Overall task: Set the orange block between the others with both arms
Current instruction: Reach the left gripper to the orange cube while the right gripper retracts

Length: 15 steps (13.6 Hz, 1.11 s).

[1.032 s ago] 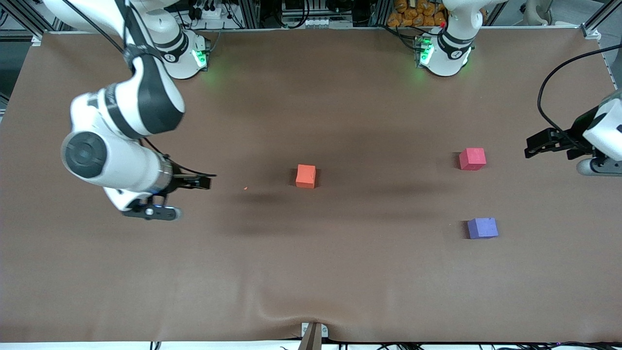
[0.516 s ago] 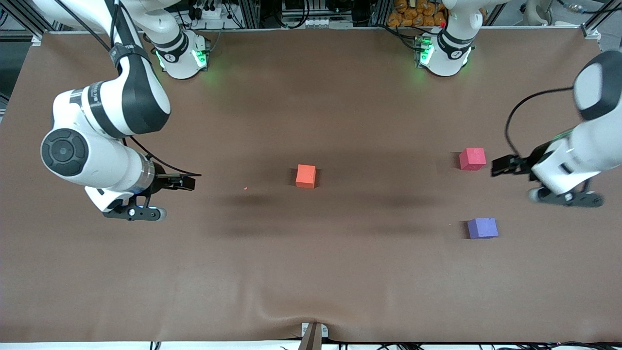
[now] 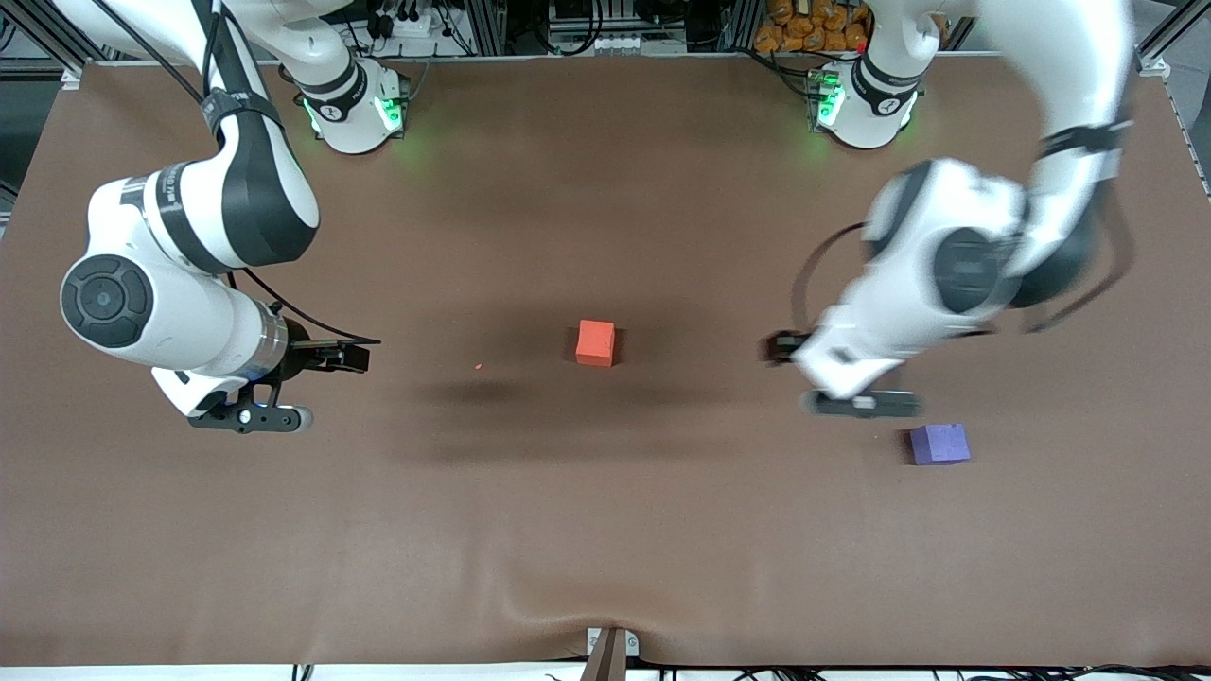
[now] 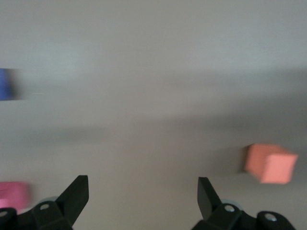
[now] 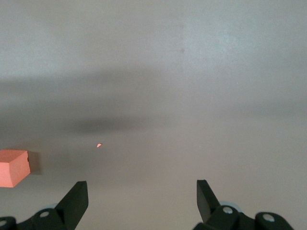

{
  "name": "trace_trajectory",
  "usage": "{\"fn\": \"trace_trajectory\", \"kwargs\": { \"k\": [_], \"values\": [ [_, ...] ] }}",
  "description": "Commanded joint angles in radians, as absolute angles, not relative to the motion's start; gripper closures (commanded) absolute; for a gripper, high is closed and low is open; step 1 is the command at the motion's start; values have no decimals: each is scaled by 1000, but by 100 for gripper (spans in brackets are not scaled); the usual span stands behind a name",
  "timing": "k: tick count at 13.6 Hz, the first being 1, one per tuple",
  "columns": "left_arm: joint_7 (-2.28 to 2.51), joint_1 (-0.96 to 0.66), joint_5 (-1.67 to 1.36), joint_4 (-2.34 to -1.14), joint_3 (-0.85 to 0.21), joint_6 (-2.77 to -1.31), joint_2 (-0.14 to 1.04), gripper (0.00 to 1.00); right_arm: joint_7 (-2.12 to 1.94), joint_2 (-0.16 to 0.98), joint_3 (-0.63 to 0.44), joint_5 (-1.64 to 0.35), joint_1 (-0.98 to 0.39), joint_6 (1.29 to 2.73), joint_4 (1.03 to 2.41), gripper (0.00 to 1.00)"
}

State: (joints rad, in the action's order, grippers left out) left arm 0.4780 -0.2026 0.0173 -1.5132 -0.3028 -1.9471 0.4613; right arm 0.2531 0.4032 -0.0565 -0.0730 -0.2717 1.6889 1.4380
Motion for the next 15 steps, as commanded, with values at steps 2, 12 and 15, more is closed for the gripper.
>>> {"fn": "trace_trajectory", "kwargs": {
  "k": [2,12,15],
  "values": [
    [693,-384,18,-1367,-281,-2087,665,0,238,383,-38,-52,-247,1697,1460,0],
    [790,-758,15,-1273,-64,-2249,867,0,115,146,-38,-40,-130,1654,1580,0],
    [778,-775,18,-1279,-64,-2249,891,0,77,66,-31,53,-147,1588,1583,0]
  ]
}}
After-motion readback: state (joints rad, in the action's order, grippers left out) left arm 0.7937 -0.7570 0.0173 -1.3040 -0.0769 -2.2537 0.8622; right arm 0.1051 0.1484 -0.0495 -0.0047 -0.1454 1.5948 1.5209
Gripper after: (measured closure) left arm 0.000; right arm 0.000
